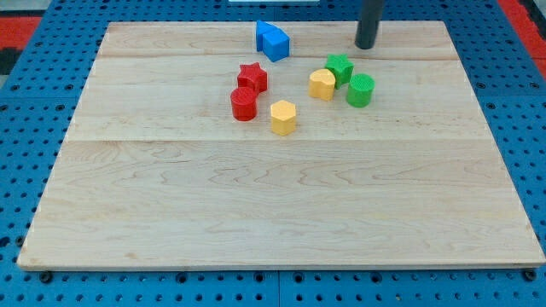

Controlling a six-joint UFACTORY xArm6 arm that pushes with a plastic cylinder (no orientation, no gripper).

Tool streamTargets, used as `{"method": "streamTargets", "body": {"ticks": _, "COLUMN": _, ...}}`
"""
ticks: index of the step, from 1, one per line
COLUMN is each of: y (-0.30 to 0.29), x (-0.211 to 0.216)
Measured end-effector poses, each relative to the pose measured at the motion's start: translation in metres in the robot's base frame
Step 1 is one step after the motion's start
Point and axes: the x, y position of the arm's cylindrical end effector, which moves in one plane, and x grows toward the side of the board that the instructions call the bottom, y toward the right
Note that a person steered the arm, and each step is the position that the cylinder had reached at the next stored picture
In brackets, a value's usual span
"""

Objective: Push the green star into the heart

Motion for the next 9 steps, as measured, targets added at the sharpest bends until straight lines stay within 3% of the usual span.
{"method": "streamTargets", "body": {"ticks": 1, "y": 0.007, "x": 0.018}}
{"method": "streamTargets", "body": {"ticks": 5, "y": -0.083, "x": 0.052}}
{"method": "streamTargets", "body": {"ticks": 8, "y": -0.075, "x": 0.027}}
{"method": "streamTargets", "body": {"ticks": 9, "y": -0.043, "x": 0.027}}
